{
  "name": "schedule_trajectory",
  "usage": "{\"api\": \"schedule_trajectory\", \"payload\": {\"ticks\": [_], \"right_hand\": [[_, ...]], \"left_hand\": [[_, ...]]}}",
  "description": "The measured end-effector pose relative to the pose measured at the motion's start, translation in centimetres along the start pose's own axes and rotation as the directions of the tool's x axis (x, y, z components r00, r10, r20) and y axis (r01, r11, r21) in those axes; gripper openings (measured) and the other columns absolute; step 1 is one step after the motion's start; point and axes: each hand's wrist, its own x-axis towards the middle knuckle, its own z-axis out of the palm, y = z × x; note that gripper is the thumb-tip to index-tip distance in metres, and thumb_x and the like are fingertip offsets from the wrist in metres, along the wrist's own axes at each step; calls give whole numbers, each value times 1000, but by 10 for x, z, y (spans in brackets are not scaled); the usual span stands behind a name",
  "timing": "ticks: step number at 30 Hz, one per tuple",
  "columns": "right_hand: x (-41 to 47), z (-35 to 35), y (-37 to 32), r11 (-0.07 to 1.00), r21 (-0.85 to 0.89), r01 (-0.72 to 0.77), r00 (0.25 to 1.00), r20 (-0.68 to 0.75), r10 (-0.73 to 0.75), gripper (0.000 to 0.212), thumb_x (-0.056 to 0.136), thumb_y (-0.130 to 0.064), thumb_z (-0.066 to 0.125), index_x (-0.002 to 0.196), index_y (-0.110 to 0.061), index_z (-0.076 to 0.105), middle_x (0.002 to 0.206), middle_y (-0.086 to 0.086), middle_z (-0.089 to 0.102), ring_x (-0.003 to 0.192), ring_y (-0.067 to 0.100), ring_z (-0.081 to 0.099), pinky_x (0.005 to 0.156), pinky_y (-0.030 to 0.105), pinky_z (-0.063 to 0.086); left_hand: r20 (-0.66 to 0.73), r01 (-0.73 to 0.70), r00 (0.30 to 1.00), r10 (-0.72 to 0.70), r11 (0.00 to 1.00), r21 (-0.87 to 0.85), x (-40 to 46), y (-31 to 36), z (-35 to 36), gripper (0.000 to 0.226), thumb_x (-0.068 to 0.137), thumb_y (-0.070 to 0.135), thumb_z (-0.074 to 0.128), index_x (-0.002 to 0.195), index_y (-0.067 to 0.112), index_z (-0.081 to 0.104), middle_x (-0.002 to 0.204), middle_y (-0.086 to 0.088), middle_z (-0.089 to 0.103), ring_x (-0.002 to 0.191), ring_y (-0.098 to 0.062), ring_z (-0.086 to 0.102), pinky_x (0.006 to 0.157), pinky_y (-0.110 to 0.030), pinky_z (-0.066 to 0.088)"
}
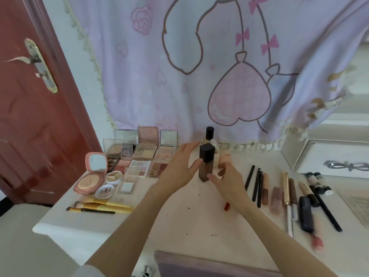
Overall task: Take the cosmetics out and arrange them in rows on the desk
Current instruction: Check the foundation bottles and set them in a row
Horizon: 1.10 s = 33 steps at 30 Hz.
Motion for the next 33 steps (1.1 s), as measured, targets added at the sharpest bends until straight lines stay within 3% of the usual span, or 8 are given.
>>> {"api": "schedule_trajectory", "payload": {"ticks": [4, 6, 9, 12, 17, 21, 24, 33], "right_hand": [[20, 4, -3, 1000, 18, -17, 996, 87, 15, 52, 84, -35, 66, 127, -13, 48, 118, 2, 51, 93, 12, 48, 71, 18, 38], [26, 7, -6, 999, 4, 31, 994, 101, -32, 41, 83, -33, 66, 118, -14, 55, 109, -1, 52, 87, 10, 50, 62, 12, 35], [32, 11, -8, 998, 27, 63, 991, 115, -66, 23, 83, -31, 65, 99, -17, 58, 97, -1, 59, 85, 14, 56, 67, 19, 41], [31, 11, -8, 994, 28, 108, 991, 79, -109, 19, 80, -32, 67, 92, -20, 58, 91, 0, 62, 82, 15, 58, 72, 26, 48], [23, -4, -21, 973, 55, 222, 971, 78, -226, 26, 82, -30, 66, 98, -21, 47, 78, -10, 48, 65, 9, 50, 60, 11, 46], [26, -14, -32, 925, -130, 356, 933, 107, -344, 44, 66, -60, 44, 98, -29, 47, 72, -3, 56, 62, 25, 56, 69, 44, 50], [22, -26, -41, 885, -203, 420, 905, 171, -390, 43, 71, -61, 42, 98, -28, 48, 70, -5, 56, 61, 22, 56, 70, 39, 46], [8, -27, -34, 841, -215, 497, 868, 112, -484, 46, 73, -69, 34, 102, -34, 47, 74, -3, 58, 76, 23, 50, 74, 36, 45]], "left_hand": [[91, 1, 996, -4, 1000, 28, 37, 14, 4, 52, 91, 25, 55, 139, 23, 35, 130, -4, 45, 113, -18, 46, 92, -20, 34], [117, -12, 993, 4, 998, 67, 45, 18, 7, 43, 90, 21, 56, 132, 24, 46, 115, -4, 52, 97, -16, 49, 79, -14, 32], [94, -45, 995, 37, 996, 80, 47, 18, 9, 32, 89, 14, 54, 121, 21, 57, 93, 2, 50, 82, -11, 43, 62, -10, 27], [69, -34, 997, 34, 999, 6, 43, 16, 4, 32, 89, 12, 55, 118, 21, 59, 101, 4, 57, 88, -8, 46, 71, -9, 30], [41, 101, 995, -94, 965, -241, 37, 16, -21, 28, 94, 17, 49, 121, 22, 54, 108, 3, 57, 95, -10, 54, 86, -20, 45], [36, -5, 999, 7, 999, -54, 34, 23, -30, 17, 97, 29, 41, 106, 18, 51, 89, 0, 59, 71, -5, 52, 64, -14, 44], [-11, -3, 1000, 3, 1000, -22, 30, 23, -30, 18, 96, 34, 39, 91, 19, 47, 71, 2, 56, 59, -12, 51, 54, -23, 42], [-92, 10, 995, -26, 986, -167, 18, 31, -25, 16, 95, 26, 44, 83, 16, 48, 64, 7, 51, 57, -7, 49, 51, -13, 41]]}}
